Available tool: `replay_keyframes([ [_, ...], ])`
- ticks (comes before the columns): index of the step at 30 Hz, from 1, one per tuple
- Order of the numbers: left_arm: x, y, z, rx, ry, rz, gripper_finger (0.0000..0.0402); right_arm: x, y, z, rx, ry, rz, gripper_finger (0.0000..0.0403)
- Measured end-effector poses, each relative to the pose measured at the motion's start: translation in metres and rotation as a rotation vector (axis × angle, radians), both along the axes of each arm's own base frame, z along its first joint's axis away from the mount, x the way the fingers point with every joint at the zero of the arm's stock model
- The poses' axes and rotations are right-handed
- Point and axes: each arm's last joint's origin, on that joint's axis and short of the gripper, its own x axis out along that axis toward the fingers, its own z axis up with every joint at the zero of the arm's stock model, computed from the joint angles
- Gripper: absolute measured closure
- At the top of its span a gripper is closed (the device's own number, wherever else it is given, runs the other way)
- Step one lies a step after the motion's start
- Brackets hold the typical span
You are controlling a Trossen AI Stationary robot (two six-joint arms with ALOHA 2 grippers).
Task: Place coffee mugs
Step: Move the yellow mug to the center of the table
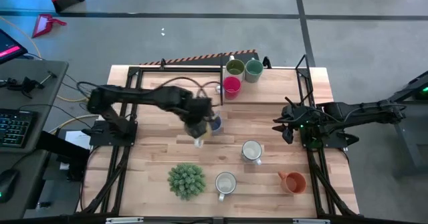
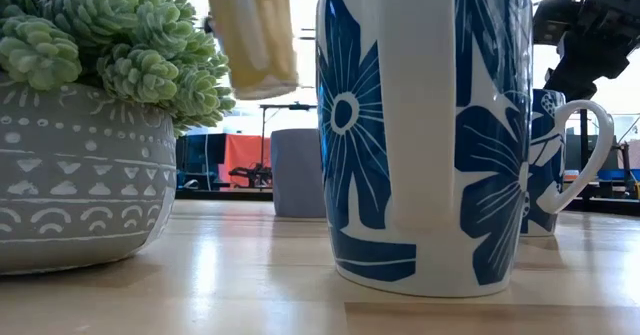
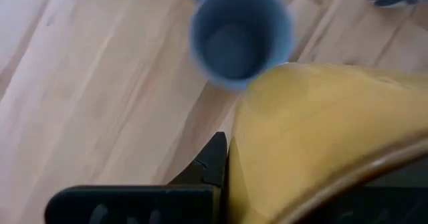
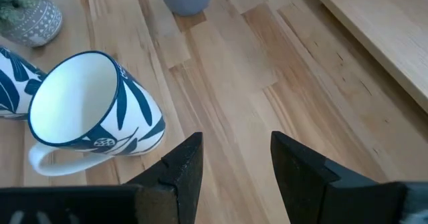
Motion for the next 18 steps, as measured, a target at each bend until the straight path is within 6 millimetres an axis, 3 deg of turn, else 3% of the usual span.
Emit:
replay_keyframes([
  [6,0.043,-0.018,-0.018,-0.009,0.034,-0.115,0.0388,0.000,0.000,0.000,0.000,0.000,0.000,0.0249],
  [18,0.080,-0.053,-0.056,-0.071,0.038,-0.166,0.0388,0.000,0.000,0.000,0.002,-0.001,0.002,0.0249],
])
